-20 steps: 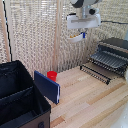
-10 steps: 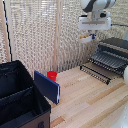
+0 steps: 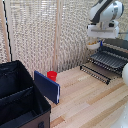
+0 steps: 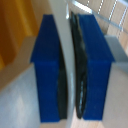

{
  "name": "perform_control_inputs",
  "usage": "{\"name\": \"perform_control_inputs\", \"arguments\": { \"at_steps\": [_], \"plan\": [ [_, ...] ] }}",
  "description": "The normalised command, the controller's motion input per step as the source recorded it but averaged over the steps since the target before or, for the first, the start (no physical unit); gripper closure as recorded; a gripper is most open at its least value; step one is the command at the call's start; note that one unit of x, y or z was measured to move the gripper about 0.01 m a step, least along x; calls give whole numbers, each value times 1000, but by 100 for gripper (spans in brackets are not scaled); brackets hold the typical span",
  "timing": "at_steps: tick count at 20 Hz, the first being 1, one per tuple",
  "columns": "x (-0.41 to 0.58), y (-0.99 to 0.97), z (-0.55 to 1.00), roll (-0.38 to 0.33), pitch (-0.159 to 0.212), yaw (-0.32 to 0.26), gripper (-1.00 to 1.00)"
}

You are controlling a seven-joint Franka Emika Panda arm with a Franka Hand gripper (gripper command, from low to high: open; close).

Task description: Gently stretch your hand towards the oven tray's handle, obtaining a firm grip, and draw it cautiously out of the oven. Transition your grip to the hot dog bowl, gingerly seizing the edge, and elevate it from the surface. Hover the bowl over the tray, delicately lower it, and temper your grip, establishing the bowl's equilibrium.

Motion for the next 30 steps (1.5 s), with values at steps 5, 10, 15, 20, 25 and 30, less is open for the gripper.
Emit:
{"name": "perform_control_inputs", "arguments": {
  "at_steps": [5,10,15,20,25,30],
  "plan": [
    [0,-643,-187,41,2,-45,100],
    [0,-535,-87,21,-2,-12,100],
    [-15,-305,-35,9,-6,-33,100],
    [6,-47,2,7,0,-37,-100],
    [138,0,323,50,-5,-74,-100],
    [233,28,661,31,-32,-164,-100]
  ]
}}
